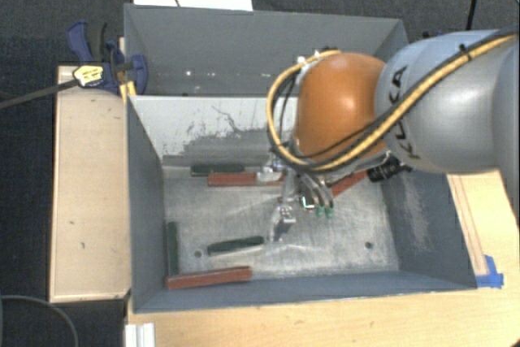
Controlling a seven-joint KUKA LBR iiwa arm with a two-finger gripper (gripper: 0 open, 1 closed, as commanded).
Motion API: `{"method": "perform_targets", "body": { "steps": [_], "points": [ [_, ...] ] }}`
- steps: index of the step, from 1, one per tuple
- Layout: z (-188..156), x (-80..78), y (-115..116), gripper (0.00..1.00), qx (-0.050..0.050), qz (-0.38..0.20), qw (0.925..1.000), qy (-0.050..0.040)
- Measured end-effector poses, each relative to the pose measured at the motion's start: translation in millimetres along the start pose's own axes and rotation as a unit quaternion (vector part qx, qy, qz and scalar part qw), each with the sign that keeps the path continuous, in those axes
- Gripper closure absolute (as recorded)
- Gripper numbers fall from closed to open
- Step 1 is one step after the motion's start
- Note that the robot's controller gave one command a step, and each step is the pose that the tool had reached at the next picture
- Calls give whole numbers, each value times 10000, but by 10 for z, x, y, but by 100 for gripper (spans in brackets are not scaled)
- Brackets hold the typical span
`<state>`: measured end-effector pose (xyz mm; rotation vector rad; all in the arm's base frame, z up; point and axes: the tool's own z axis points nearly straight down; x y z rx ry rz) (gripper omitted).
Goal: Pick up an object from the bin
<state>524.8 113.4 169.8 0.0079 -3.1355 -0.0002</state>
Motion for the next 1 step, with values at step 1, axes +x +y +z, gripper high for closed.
{"method": "perform_targets", "body": {
  "steps": [1],
  "points": [
    [-29,-8,-3,0,-4,8,10000,-23]
  ]
}}
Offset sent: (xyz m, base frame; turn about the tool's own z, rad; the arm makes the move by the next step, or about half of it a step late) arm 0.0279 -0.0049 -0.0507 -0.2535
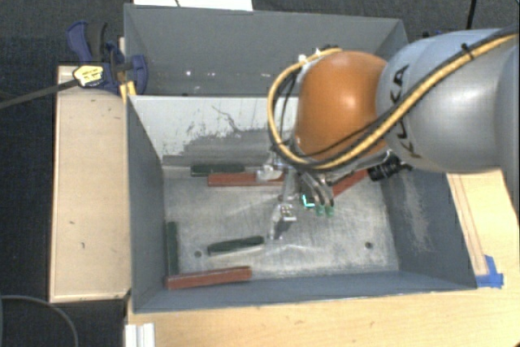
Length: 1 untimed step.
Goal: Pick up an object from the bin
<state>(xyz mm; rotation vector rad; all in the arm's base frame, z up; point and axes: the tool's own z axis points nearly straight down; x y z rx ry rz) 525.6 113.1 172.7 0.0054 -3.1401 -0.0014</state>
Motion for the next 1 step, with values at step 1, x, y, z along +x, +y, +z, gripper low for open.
{"method": "perform_targets", "body": {
  "steps": [1],
  "points": [
    [136,-109,-9,0,0,-431,9991,-38]
  ]
}}
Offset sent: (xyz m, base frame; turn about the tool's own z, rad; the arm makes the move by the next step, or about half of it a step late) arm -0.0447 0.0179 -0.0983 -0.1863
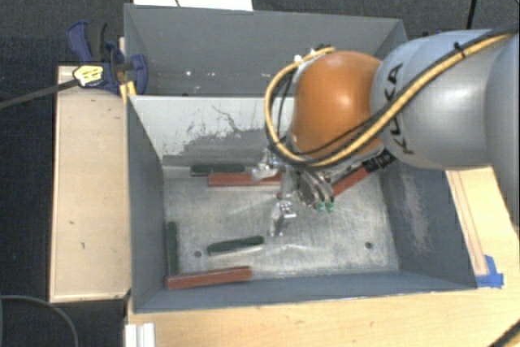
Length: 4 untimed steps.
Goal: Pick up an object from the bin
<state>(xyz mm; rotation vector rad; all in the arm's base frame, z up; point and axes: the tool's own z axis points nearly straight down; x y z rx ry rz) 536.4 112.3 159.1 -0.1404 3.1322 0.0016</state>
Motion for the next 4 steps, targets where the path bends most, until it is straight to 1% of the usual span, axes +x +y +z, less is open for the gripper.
{"method": "perform_targets", "body": {
  "steps": [1,2,3,4],
  "points": [
    [826,520,239,100,-7,-487,9988,-10],
    [826,521,239,100,-8,-481,9988,-9],
    [-249,560,317,100,-1,-373,9993,22],
    [-249,560,317,100,-2,-365,9993,23]
  ]
}}
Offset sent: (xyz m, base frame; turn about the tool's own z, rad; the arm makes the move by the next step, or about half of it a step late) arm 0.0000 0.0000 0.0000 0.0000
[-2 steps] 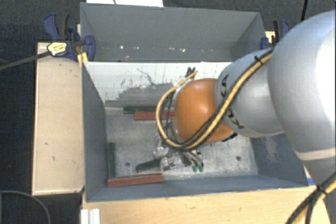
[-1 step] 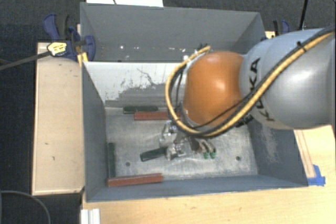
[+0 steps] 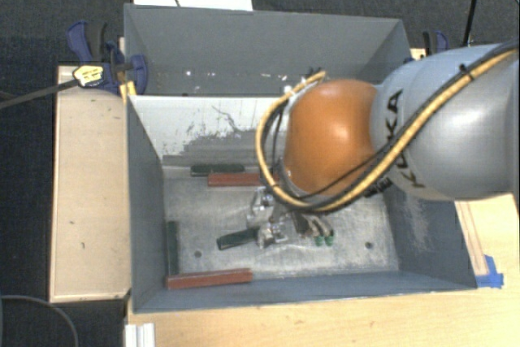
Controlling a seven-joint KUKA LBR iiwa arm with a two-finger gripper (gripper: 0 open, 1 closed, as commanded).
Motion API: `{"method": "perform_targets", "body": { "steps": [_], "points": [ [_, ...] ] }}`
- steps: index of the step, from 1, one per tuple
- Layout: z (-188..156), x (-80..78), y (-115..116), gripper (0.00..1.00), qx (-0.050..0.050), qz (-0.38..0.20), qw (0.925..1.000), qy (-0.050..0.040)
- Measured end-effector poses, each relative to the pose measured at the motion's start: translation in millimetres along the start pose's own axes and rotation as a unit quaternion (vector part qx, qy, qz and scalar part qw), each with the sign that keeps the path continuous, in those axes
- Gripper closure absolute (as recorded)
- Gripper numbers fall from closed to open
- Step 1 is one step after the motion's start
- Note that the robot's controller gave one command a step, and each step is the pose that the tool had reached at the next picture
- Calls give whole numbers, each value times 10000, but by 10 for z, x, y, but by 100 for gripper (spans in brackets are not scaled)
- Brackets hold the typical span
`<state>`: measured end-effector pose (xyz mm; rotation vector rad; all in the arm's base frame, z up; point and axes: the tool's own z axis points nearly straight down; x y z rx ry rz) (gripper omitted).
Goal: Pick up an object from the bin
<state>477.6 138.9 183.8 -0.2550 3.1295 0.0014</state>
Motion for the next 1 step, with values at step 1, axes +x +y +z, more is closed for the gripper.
{"method": "perform_targets", "body": {
  "steps": [1],
  "points": [
    [-269,-18,10,100,2,-22,10000,0]
  ]
}}
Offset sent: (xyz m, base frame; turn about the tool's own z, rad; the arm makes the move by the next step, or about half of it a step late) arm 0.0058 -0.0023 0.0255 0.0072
